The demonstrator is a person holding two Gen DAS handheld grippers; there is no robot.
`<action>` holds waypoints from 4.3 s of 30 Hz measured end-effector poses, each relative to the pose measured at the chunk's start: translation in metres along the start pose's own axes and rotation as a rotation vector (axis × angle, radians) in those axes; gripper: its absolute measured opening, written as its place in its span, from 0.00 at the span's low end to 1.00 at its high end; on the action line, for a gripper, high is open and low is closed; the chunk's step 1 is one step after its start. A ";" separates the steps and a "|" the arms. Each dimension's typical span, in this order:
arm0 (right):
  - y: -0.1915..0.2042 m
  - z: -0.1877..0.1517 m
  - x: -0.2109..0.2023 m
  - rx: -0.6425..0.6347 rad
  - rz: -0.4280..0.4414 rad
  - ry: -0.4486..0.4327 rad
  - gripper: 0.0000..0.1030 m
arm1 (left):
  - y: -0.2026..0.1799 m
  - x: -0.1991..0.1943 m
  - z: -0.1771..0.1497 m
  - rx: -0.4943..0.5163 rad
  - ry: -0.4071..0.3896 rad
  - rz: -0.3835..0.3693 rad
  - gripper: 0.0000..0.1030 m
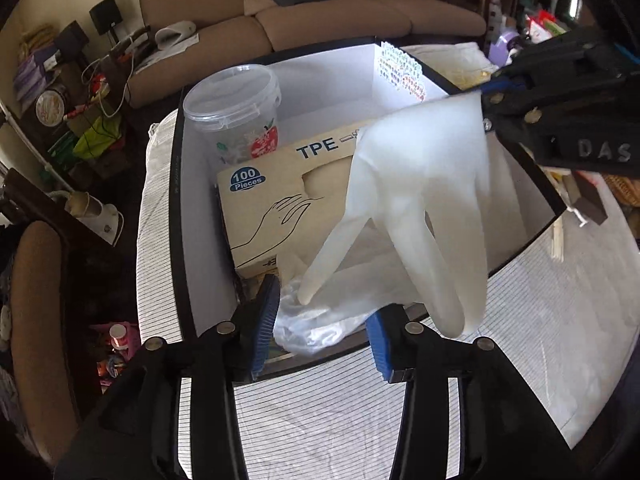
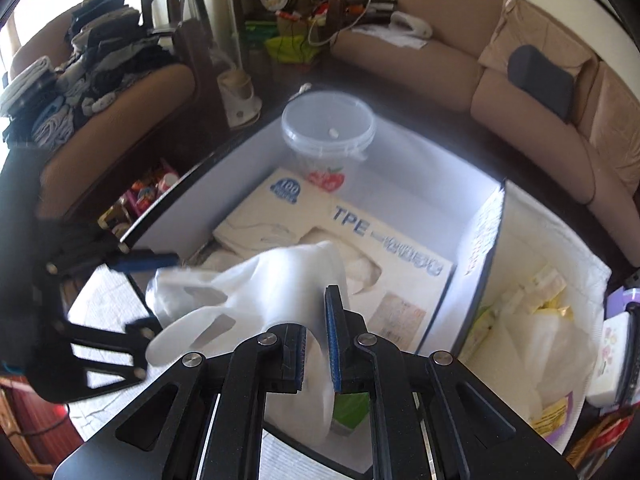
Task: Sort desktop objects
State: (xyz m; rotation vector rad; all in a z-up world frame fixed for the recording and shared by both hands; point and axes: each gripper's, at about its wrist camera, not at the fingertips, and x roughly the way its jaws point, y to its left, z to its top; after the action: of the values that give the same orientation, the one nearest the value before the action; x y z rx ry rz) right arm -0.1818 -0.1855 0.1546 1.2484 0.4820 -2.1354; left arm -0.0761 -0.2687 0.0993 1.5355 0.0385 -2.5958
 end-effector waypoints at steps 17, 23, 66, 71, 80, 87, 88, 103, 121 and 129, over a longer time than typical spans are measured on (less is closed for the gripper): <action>0.023 -0.001 0.044 0.165 0.359 0.127 0.21 | 0.072 -0.044 -0.003 -0.248 -0.081 0.003 0.54; 0.020 -0.002 0.040 0.140 0.295 0.171 0.45 | 0.065 -0.036 -0.006 -0.261 -0.062 -0.031 0.54; -0.033 -0.016 0.012 0.120 0.156 0.191 0.35 | 0.016 -0.008 0.018 -0.180 0.000 -0.037 0.55; -0.017 -0.019 0.056 0.158 0.170 0.239 0.41 | 0.020 -0.010 0.012 -0.191 -0.004 -0.043 0.55; 0.021 -0.014 0.071 -0.096 0.035 0.235 0.04 | 0.040 -0.011 0.001 -0.248 -0.019 -0.055 0.55; 0.033 -0.025 0.026 -0.465 -0.402 0.239 0.03 | 0.049 -0.019 -0.001 -0.319 -0.042 -0.096 0.55; 0.028 -0.028 0.020 -0.470 -0.402 0.256 0.04 | 0.046 -0.020 -0.001 -0.312 -0.041 -0.093 0.57; -0.032 -0.009 -0.015 -0.039 0.130 0.237 0.31 | 0.028 0.002 0.019 -0.181 0.059 -0.022 0.60; -0.061 0.006 0.008 0.050 0.127 0.120 0.44 | -0.021 0.107 0.058 0.219 0.364 -0.070 0.50; -0.070 -0.004 -0.004 0.055 0.157 0.084 0.44 | -0.029 0.092 0.057 0.262 0.352 -0.103 0.50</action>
State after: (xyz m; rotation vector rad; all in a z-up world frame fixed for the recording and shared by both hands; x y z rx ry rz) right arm -0.2241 -0.1298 0.1564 1.3650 0.3498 -1.9834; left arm -0.1731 -0.2537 0.0453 2.1195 -0.2024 -2.4467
